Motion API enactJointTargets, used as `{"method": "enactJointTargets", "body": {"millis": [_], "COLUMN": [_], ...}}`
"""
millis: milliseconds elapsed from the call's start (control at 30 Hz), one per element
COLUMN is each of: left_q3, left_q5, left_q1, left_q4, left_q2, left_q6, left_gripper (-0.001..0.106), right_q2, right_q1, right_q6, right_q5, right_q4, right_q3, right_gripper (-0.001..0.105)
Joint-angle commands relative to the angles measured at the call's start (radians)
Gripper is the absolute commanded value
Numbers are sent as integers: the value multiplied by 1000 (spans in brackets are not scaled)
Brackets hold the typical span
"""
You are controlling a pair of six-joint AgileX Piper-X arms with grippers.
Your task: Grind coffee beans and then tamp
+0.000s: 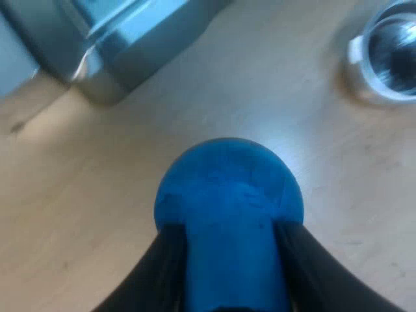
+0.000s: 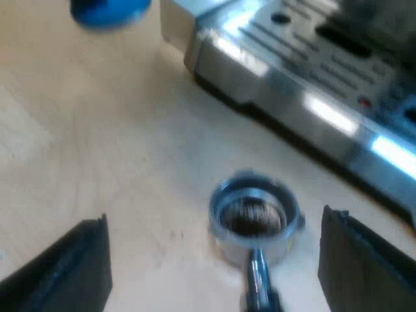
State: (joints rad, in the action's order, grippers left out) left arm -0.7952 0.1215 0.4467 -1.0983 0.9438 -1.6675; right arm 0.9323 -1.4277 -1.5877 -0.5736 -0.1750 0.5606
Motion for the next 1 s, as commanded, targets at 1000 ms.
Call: {"method": "enactJointTargets", "body": {"millis": [1000], "left_q3": [-216], "left_q5": [40], "left_q1": [382], "left_q4": [72], "left_q2": [386], "left_q6": [28], "left_gripper": [0], "right_q2": [-7], "right_q1": [5], "right_q6": [37], "right_q5": [-36], "right_q4": [216], "right_q3": [-236], "right_gripper": [69]}}
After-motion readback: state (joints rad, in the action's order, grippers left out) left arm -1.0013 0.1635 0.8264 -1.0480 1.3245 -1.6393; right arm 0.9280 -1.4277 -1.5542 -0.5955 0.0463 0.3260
